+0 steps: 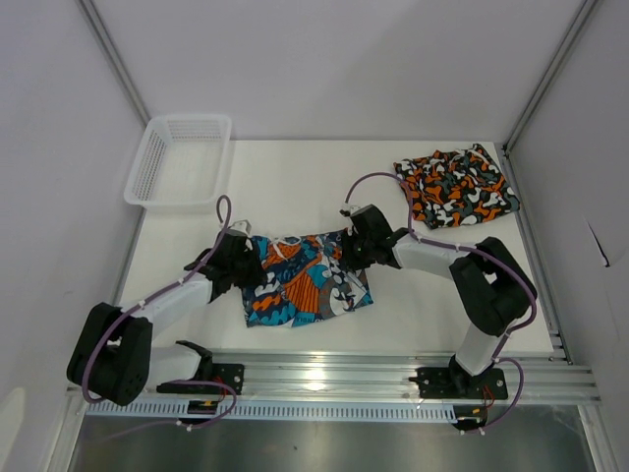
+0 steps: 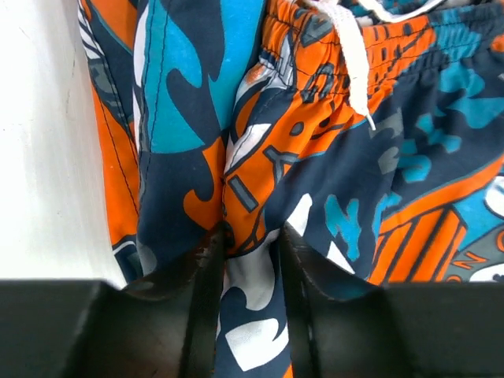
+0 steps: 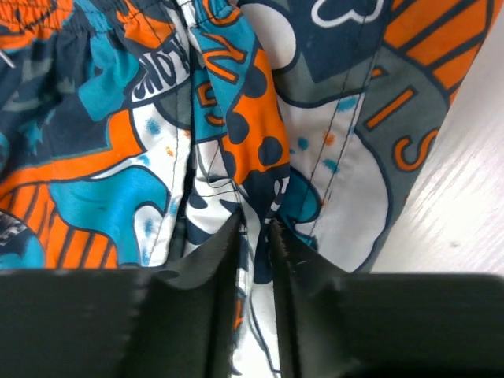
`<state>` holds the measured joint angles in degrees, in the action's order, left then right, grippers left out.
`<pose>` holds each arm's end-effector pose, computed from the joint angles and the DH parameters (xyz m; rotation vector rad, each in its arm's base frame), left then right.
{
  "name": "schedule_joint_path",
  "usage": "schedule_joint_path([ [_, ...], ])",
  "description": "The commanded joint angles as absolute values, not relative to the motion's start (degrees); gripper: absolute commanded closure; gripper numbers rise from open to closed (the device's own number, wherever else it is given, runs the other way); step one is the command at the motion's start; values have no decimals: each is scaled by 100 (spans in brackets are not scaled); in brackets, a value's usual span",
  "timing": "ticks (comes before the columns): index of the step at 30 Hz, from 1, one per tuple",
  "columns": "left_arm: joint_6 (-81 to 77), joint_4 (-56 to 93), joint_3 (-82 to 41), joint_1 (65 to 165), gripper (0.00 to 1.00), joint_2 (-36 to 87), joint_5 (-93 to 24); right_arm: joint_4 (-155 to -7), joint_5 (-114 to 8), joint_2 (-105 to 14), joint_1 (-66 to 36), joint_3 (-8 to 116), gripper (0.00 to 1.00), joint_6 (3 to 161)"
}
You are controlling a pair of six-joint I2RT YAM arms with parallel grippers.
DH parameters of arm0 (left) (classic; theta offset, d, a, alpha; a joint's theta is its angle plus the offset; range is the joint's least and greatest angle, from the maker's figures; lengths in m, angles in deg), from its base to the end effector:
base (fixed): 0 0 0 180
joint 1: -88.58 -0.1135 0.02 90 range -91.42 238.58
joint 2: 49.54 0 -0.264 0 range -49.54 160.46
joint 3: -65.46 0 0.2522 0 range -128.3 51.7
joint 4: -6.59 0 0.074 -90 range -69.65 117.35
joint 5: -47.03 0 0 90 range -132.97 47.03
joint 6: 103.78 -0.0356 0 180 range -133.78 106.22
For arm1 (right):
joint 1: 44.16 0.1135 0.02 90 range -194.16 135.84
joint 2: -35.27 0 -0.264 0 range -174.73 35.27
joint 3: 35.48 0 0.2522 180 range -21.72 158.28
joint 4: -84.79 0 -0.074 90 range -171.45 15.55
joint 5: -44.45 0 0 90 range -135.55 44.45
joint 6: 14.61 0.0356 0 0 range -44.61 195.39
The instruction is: Fold and stack the shorts
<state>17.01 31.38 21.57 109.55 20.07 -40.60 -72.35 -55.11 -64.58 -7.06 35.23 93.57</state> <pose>0.2095 -0.0819 0.1670 -0.1958 2.4960 -0.4388 0.2777 0.2174 0.1648 -0.4943 2.5173 0.5996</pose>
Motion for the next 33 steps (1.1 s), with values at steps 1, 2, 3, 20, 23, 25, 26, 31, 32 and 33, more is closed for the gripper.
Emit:
schedule_joint_path([
  [1,1558,2922,1944,10932,75,2112,-3998,-7380,-5540,-6431,-716,3708,87,9306],
  [2,1558,2949,1927,10932,80,2113,-4041,-7389,-5505,-6396,-716,3700,93,9323],
  [3,1566,2975,1926,10932,89,2113,-4094,-7380,-5452,-6335,-742,3682,100,9332],
  [20,1566,3275,1707,10923,100,2007,-4569,-7591,-5724,-5824,-1376,3242,100,9508],
  [23,1558,3204,1707,10923,98,2244,-4525,-7617,-5733,-6026,-1367,3260,100,9508],
  [25,1566,3195,1681,10923,95,2464,-4473,-7653,-5707,-6123,-1375,3277,100,9534],
  [26,1566,3195,1654,10923,92,2525,-4455,-7609,-5672,-6158,-1375,3295,100,9543],
  [31,1610,3248,1636,10923,52,2544,-4490,-7539,-5513,-6238,-1375,3322,96,9552],
  [32,1610,3239,1680,10923,45,2491,-4481,-7539,-5496,-6238,-1375,3322,92,9552],
  [33,1610,3231,1680,10915,35,2430,-4464,-7530,-5495,-6212,-1375,3322,82,9552],
])
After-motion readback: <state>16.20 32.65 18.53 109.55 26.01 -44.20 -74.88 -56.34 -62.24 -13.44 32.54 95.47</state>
